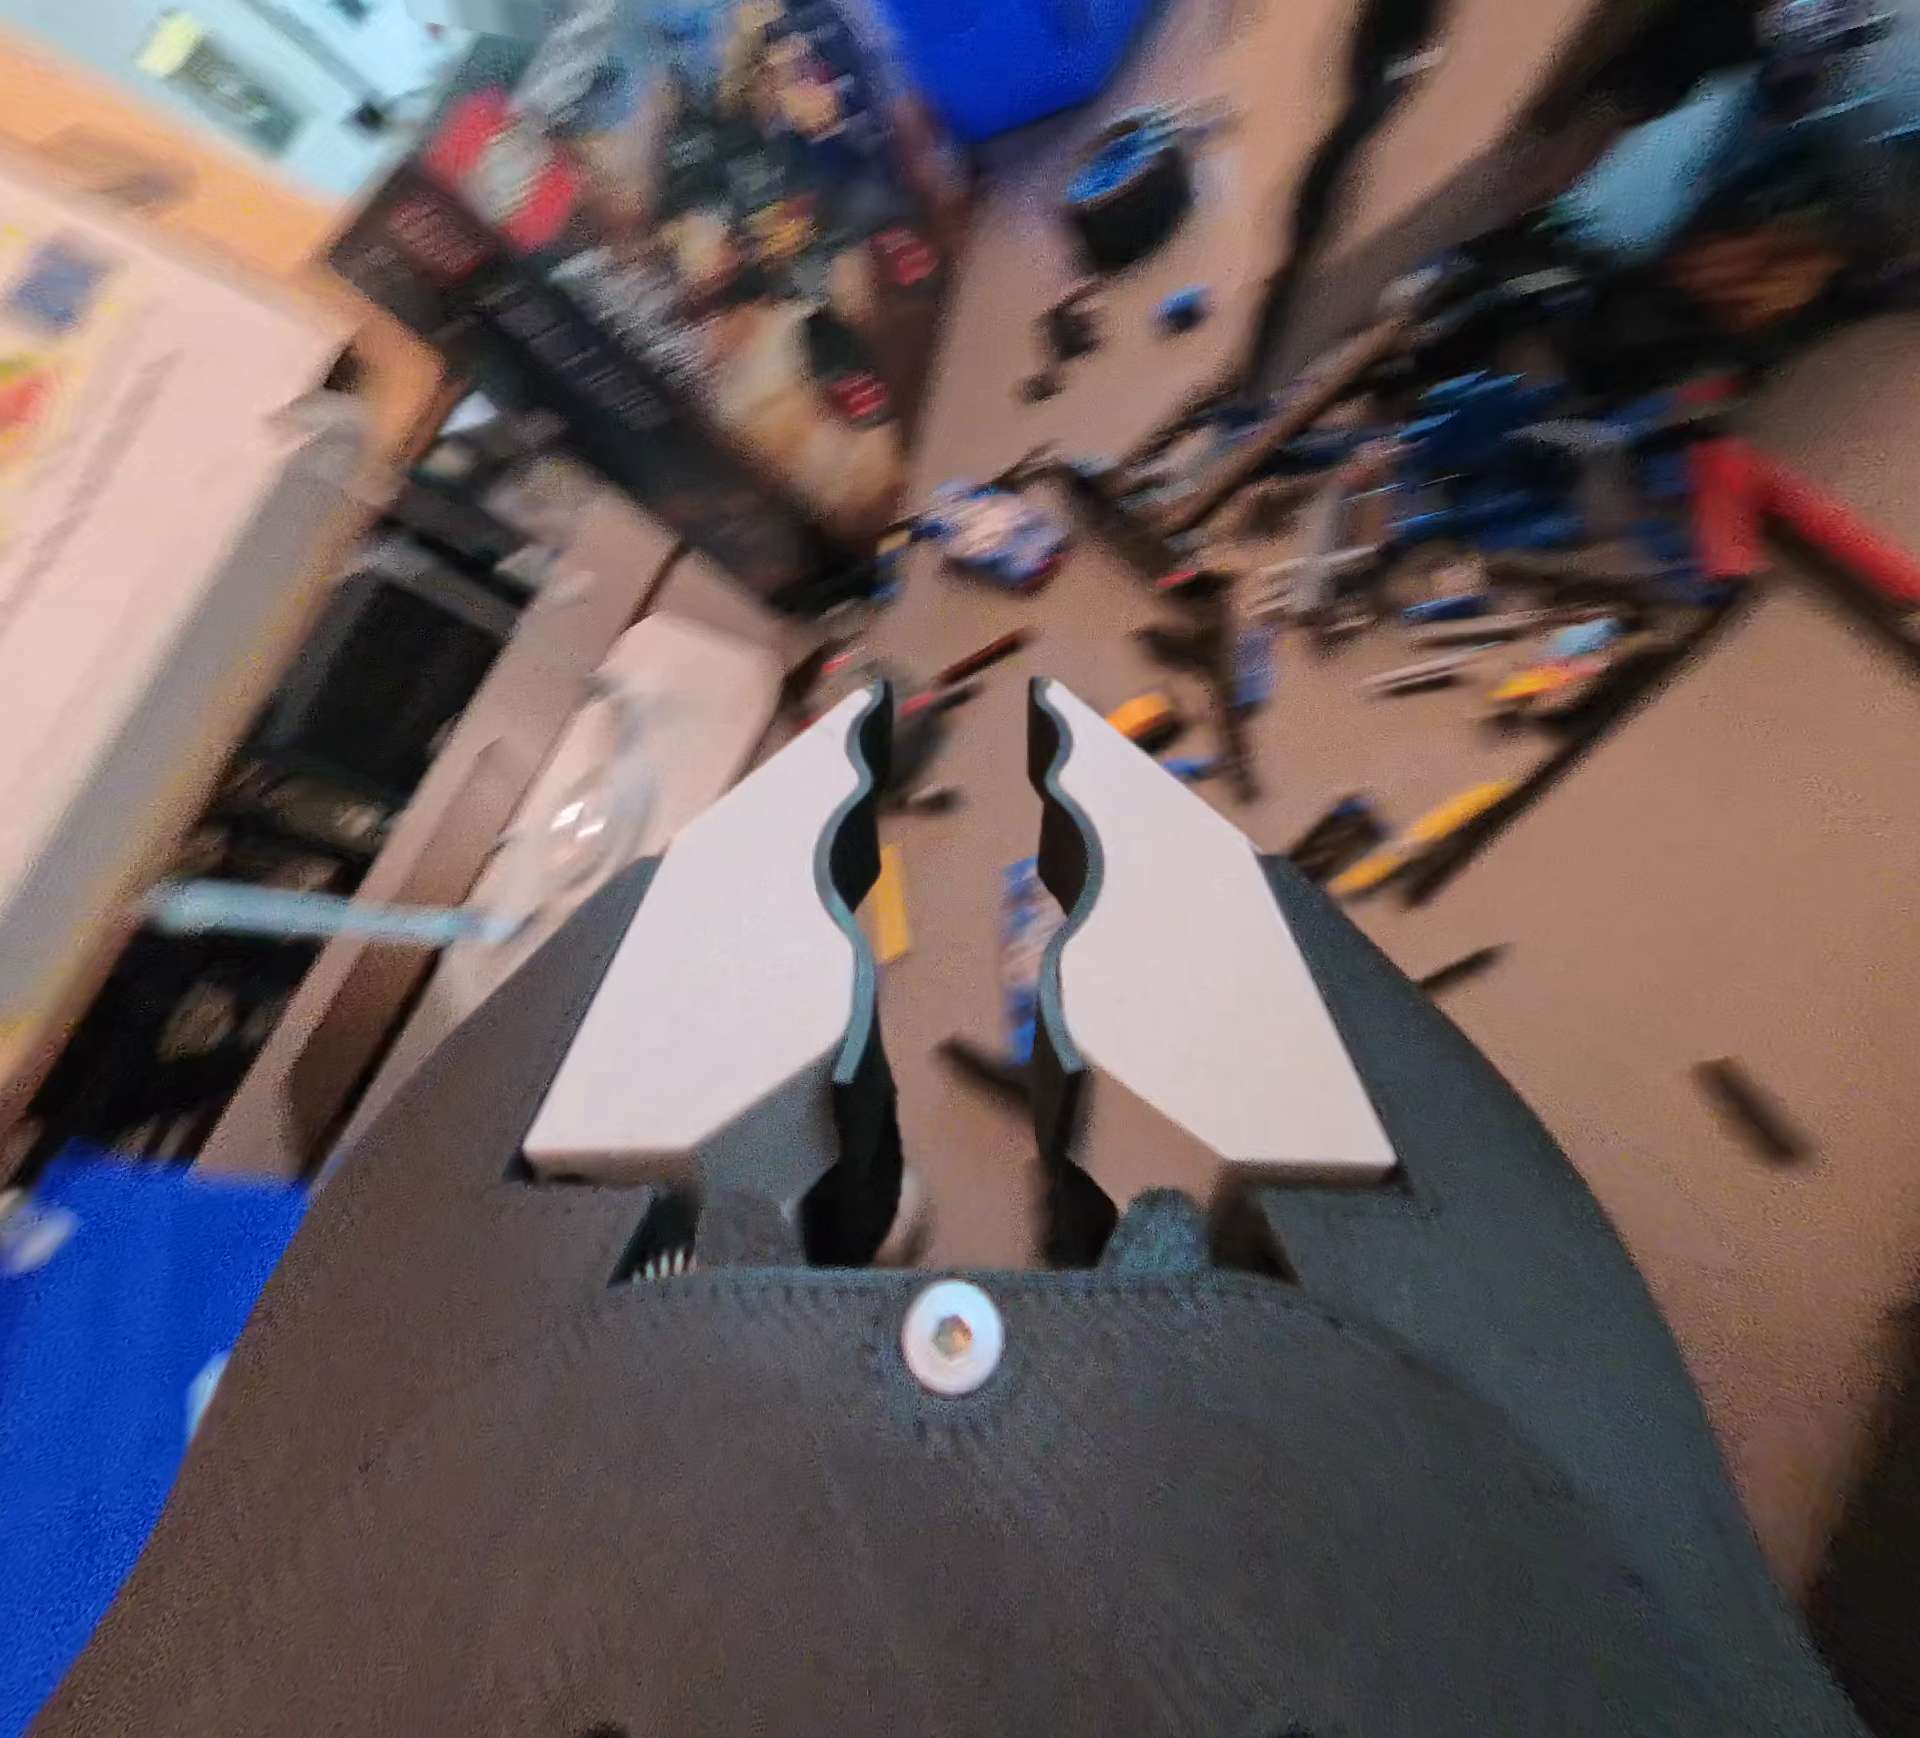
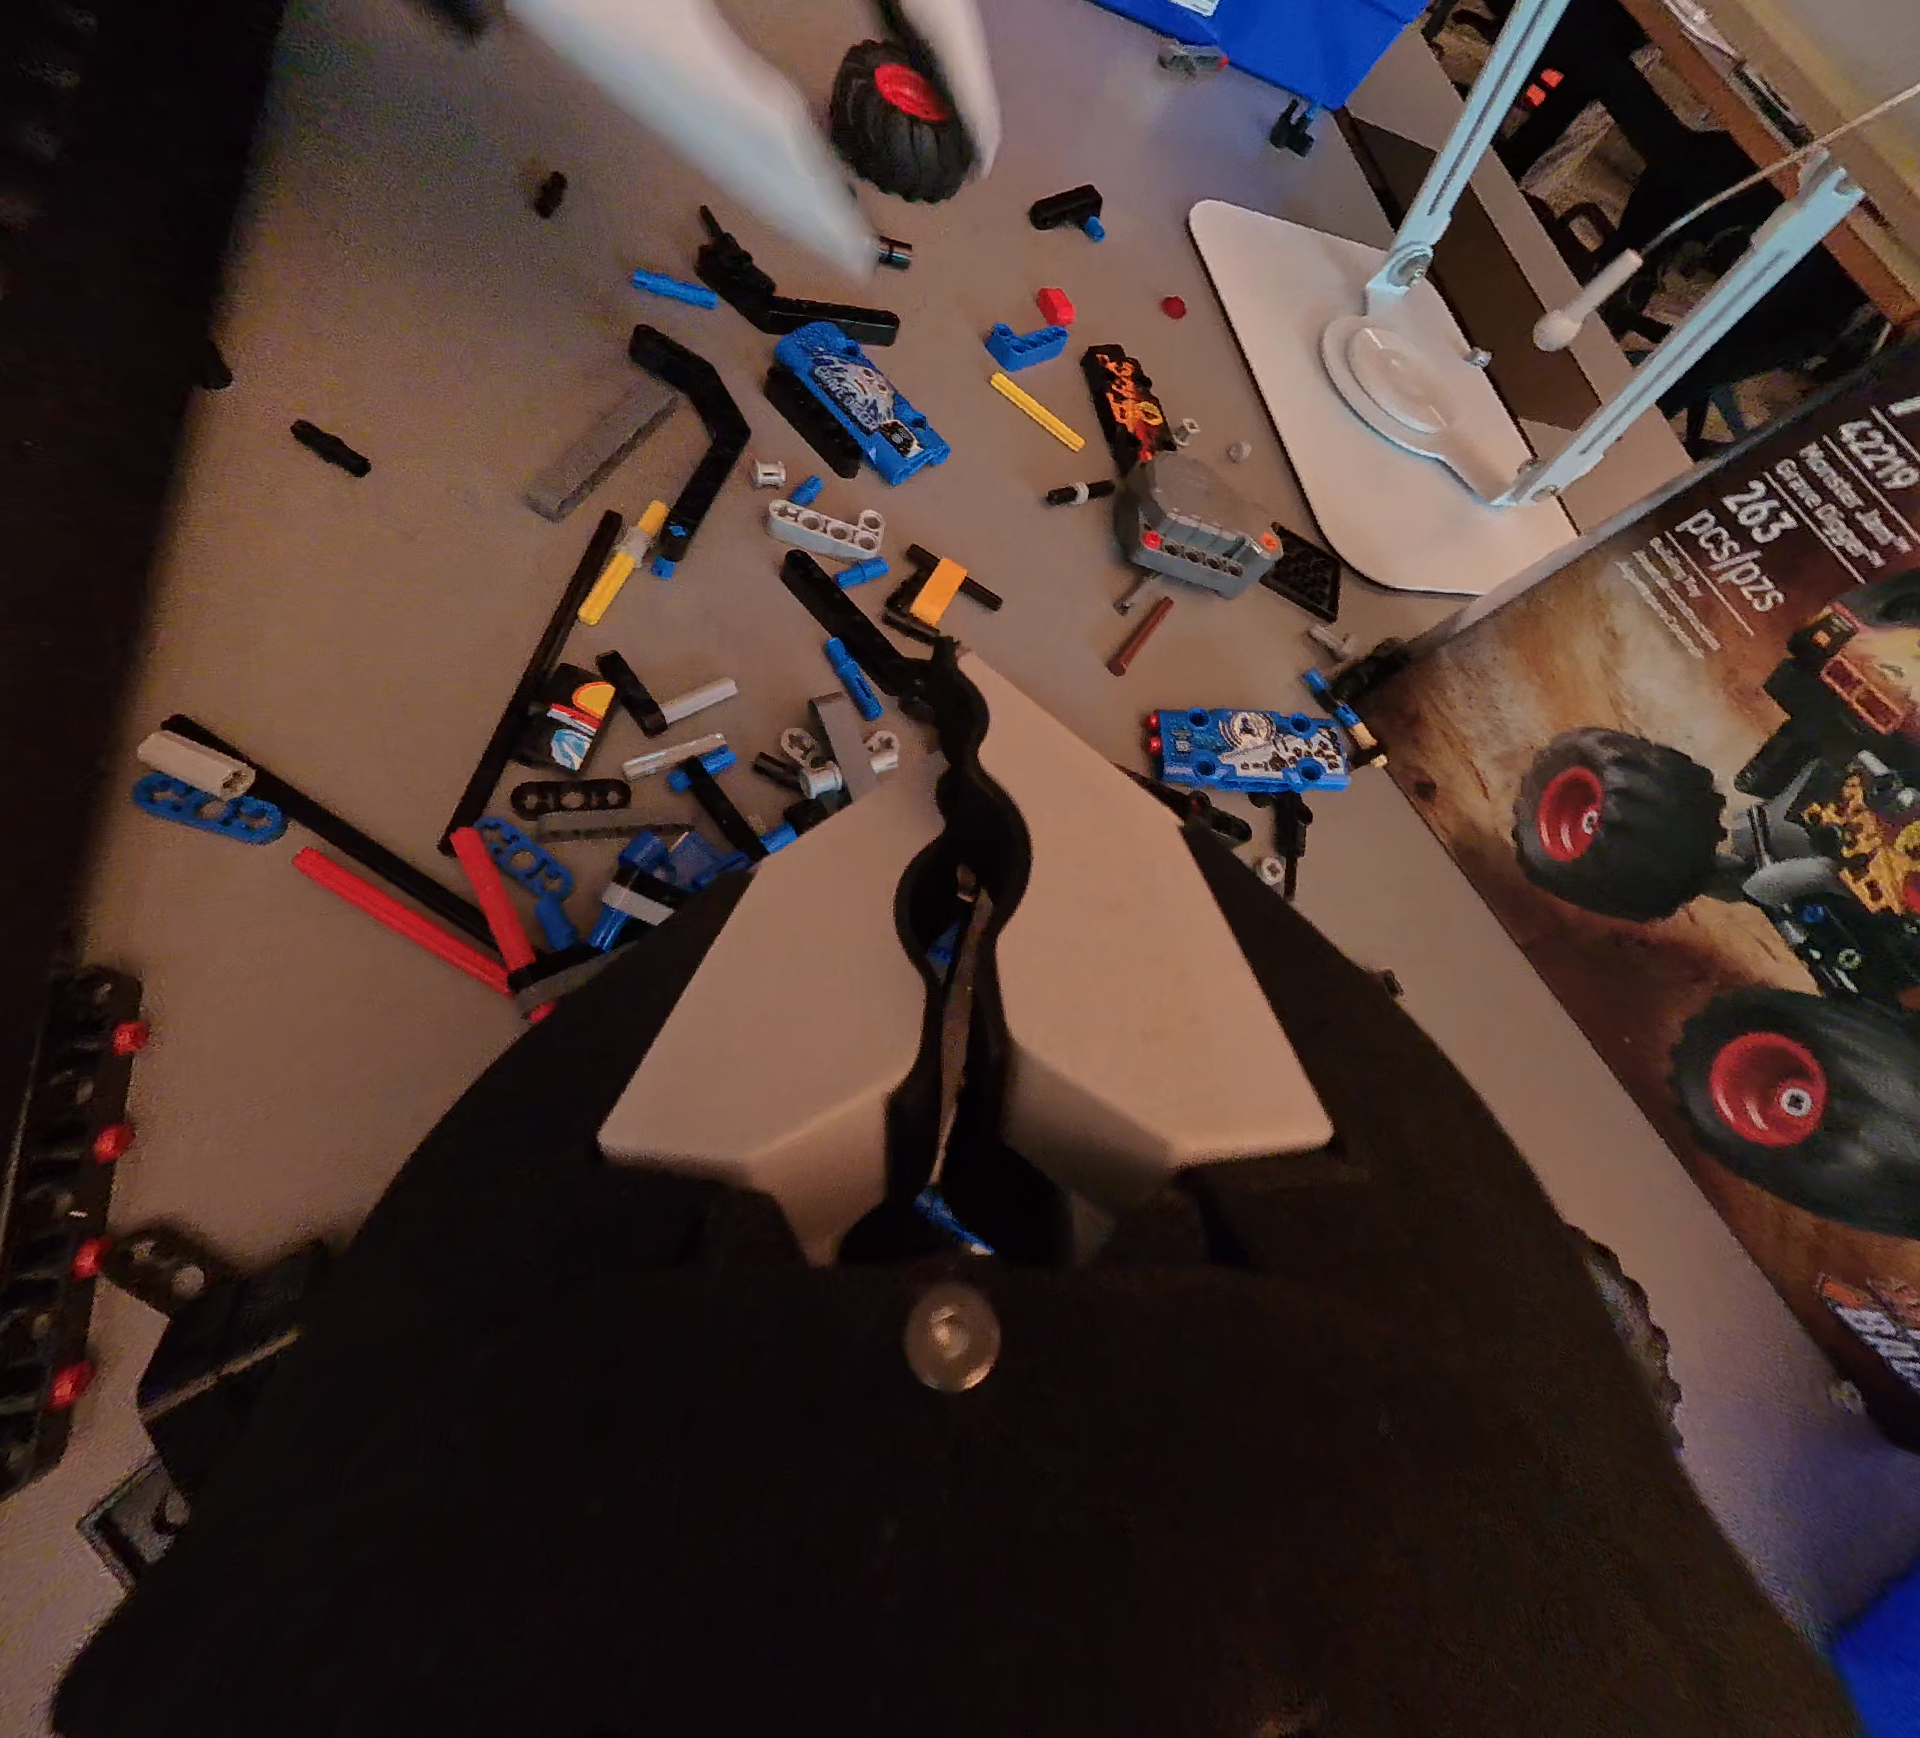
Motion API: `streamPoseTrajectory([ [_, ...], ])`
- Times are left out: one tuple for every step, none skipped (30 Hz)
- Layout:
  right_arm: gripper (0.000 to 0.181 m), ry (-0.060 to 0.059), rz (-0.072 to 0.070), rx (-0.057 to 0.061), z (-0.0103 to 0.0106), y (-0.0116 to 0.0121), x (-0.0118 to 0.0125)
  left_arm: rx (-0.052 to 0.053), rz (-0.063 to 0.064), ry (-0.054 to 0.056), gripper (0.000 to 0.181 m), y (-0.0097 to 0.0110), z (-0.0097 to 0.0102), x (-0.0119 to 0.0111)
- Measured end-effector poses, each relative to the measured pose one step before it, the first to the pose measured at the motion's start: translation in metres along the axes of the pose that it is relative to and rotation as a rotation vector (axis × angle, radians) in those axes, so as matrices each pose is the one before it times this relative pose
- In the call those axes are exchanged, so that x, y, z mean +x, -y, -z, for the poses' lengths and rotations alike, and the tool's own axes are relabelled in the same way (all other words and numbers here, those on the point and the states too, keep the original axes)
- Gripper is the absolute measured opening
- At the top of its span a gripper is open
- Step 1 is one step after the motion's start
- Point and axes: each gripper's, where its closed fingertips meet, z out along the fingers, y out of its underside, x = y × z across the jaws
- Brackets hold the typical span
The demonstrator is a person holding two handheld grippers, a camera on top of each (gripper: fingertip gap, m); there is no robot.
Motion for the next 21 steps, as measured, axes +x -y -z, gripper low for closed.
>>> streamPoseTrajectory([
  [0.000,-0.0027,-0.0105,0.0002,0.00035,-0.00094,0.00137,-0.0213,0.0345,0.0643,0.025,-0.01191,0.00838,-0.02931],
  [0.000,-0.0024,-0.0081,0.0007,0.00014,-0.00030,0.00104,-0.0253,0.0495,0.0442,0.028,-0.01300,0.00567,-0.02909],
  [0.000,-0.0043,-0.0026,0.0012,0.00012,0.00033,0.00093,-0.0342,0.0545,0.0431,0.031,-0.01544,0.00208,-0.03066],
  [0.000,-0.0002,0.0009,0.0012,0.00002,0.00044,-0.00014,-0.0367,0.0588,0.0348,0.034,-0.01705,-0.00233,-0.02989],
  [0.000,0.0031,0.0010,0.0002,-0.00023,0.00031,-0.00073,-0.0292,0.0713,0.0078,0.038,-0.01533,-0.00621,-0.02536],
  [0.000,0.0025,0.0015,0.0000,-0.00023,0.00026,-0.00086,-0.0217,0.0632,0.0124,0.040,-0.01274,-0.00872,-0.02459],
  [0.000,0.0022,0.0033,0.0024,-0.00008,0.00073,-0.00085,-0.0322,0.0337,0.0308,0.040,-0.01365,-0.01121,-0.02526],
  [0.000,0.0052,0.0005,0.0024,-0.00035,0.00051,-0.00114,-0.0330,0.0222,0.0286,0.045,-0.01270,-0.01370,-0.02288],
  [0.000,0.0066,-0.0021,-0.0015,-0.00056,-0.00028,-0.00115,-0.0299,0.0046,0.0289,0.052,-0.01031,-0.01451,-0.01933],
  [0.000,0.0008,0.0012,-0.0017,-0.00019,-0.00031,-0.00033,-0.0345,-0.0239,0.0258,0.051,-0.00975,-0.01470,-0.01480],
  [0.000,0.0002,0.0018,0.0026,0.00016,0.00061,-0.00011,-0.0440,-0.0188,0.0170,0.051,-0.00968,-0.01536,-0.01114],
  [0.000,0.0050,-0.0029,0.0051,0.00019,0.00094,-0.00072,-0.0253,0.0055,0.0018,0.052,-0.00570,-0.01509,-0.00745],
  [0.000,0.0071,-0.0048,0.0039,0.00007,0.00057,-0.00096,0.0013,0.0191,-0.0100,0.051,-0.00100,-0.01374,-0.00469],
  [0.000,0.0043,-0.0019,0.0014,-0.00018,0.00022,-0.00069,-0.0112,0.0213,-0.0037,0.052,-0.00200,-0.01314,-0.00584],
  [0.000,0.0029,0.0007,0.0004,-0.00040,-0.00003,-0.00052,-0.0222,0.0163,-0.0029,0.053,-0.00216,-0.01209,-0.00562],
  [0.000,0.0060,-0.0012,-0.0003,-0.00051,-0.00044,-0.00097,-0.0039,0.0288,-0.0029,0.055,0.00129,-0.01041,-0.00539],
  [0.000,0.0064,-0.0033,-0.0018,-0.00069,-0.00076,-0.00076,0.0113,0.0370,-0.0142,0.054,0.00362,-0.00911,-0.00331],
  [0.000,0.0036,-0.0034,-0.0027,-0.00057,-0.00098,-0.00021,-0.0088,0.0314,0.0031,0.053,0.00010,-0.00892,-0.00596],
  [0.000,0.0030,-0.0037,-0.0015,-0.00036,-0.00075,-0.00009,-0.0299,0.0239,0.0260,0.057,-0.00344,-0.00902,-0.00924],
  [0.000,0.0032,-0.0052,0.0011,-0.00022,-0.00038,-0.00010,-0.0119,0.0152,0.0030,0.059,-0.00130,-0.00868,-0.00328],
  [0.000,0.0038,-0.0059,0.0023,-0.00012,-0.00008,-0.00022,-0.0112,-0.0020,-0.0107,0.055,-0.00172,-0.00848,0.00118],
])
